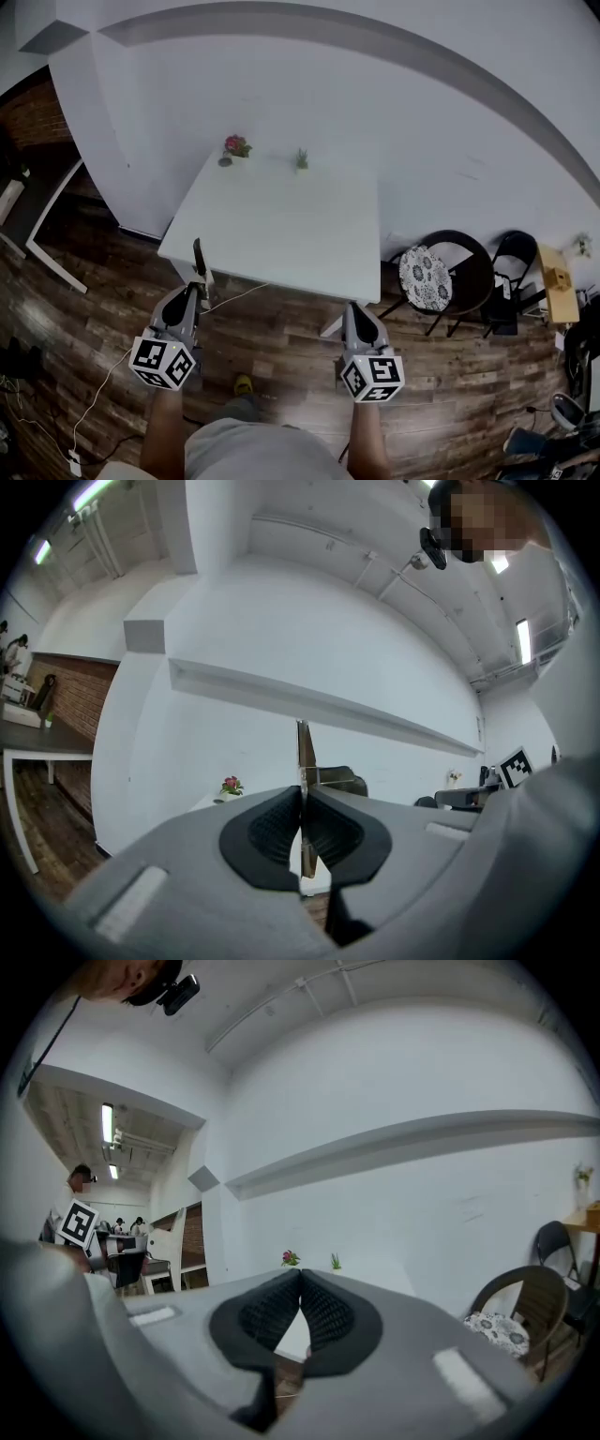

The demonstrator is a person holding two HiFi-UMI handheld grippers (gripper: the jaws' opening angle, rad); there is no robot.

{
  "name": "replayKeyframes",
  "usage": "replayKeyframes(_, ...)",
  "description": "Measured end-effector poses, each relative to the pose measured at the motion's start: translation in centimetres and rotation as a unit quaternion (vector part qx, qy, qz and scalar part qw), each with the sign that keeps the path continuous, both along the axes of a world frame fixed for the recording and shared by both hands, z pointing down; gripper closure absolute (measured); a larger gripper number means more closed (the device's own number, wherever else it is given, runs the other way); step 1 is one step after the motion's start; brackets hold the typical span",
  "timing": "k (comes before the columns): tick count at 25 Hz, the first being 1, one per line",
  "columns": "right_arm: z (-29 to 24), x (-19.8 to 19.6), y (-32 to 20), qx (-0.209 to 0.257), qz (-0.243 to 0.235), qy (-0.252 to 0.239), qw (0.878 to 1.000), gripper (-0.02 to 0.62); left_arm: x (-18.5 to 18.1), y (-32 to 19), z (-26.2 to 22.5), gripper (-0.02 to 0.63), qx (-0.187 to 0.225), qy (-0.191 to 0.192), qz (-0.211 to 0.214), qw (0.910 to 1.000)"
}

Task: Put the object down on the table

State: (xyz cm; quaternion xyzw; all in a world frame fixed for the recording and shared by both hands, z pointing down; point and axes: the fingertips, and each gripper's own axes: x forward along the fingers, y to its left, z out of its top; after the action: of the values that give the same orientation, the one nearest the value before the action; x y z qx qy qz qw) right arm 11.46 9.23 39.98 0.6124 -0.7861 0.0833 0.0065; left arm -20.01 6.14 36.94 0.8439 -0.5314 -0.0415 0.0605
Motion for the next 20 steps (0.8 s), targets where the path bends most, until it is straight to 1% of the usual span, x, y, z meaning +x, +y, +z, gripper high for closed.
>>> replayKeyframes(3, -0.2, -1.5, -2.6, 0.001, 0.007, -0.003, 1.0, 0.592, -1.2, -3.3, 0.1, 0.595, -0.003, 0.002, 0.011, 0.9999)
replayKeyframes(10, -0.2, -4.1, -6.6, -0.002, 0.026, -0.013, 1.0, 0.592, -3.5, -8.7, 0.6, 0.595, -0.006, 0.013, 0.033, 0.9994)
replayKeyframes(15, 0.1, -4.4, -8.4, -0.005, 0.042, -0.016, 0.999, 0.592, -3.8, -11.2, 1.3, 0.595, -0.013, 0.016, 0.048, 0.9986)
replayKeyframes(20, 0.2, -3.5, -10.1, -0.006, 0.056, -0.017, 0.998, 0.592, -2.9, -13.8, 1.6, 0.595, -0.017, 0.015, 0.065, 0.9976)
